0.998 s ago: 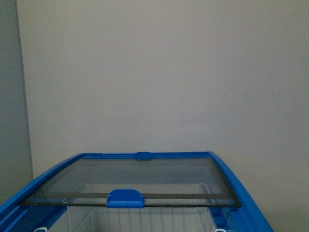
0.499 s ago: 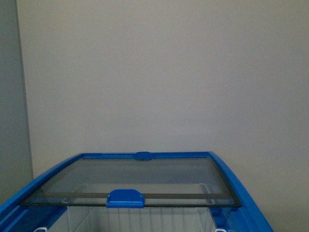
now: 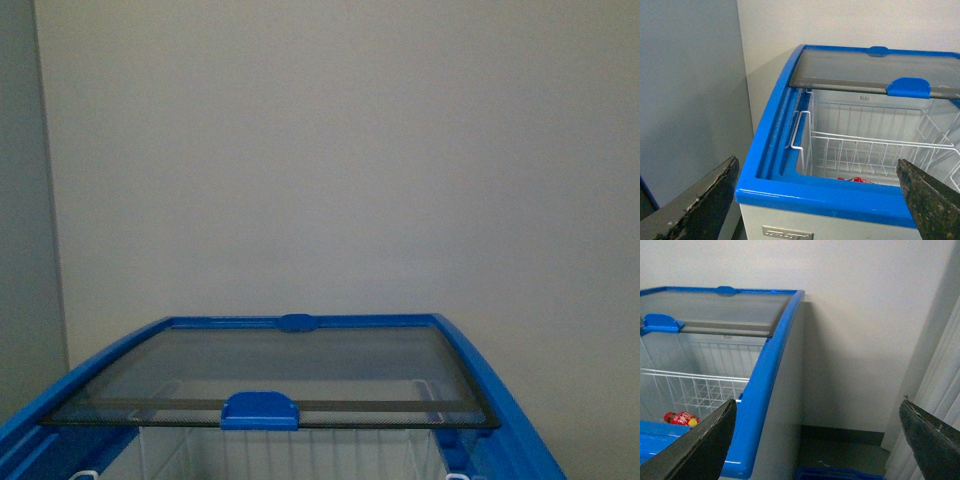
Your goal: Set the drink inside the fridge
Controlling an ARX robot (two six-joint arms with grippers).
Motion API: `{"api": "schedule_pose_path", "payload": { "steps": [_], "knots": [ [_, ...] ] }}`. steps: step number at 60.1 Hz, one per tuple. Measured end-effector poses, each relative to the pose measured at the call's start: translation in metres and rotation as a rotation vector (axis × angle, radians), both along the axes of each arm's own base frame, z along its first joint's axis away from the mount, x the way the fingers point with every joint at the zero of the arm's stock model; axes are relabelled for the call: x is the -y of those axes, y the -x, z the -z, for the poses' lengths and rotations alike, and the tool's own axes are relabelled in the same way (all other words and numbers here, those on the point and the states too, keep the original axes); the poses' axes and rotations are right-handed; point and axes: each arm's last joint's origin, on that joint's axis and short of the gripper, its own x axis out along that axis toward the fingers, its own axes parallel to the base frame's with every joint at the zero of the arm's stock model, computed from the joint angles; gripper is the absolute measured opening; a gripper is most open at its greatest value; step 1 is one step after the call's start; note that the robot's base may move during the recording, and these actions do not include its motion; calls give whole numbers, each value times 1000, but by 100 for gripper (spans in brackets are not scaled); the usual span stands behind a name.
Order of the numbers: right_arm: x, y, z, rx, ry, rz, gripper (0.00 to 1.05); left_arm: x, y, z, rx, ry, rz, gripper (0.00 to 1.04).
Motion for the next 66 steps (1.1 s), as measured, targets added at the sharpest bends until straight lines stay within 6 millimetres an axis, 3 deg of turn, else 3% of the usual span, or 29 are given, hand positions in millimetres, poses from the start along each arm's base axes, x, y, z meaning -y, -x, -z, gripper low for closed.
{"api": "schedule_pose_path", "payload": {
  "steps": [66],
  "knots": [
    [0,0,0,0,0,0,97,0,0,0,0,0,0,97]
  ]
}}
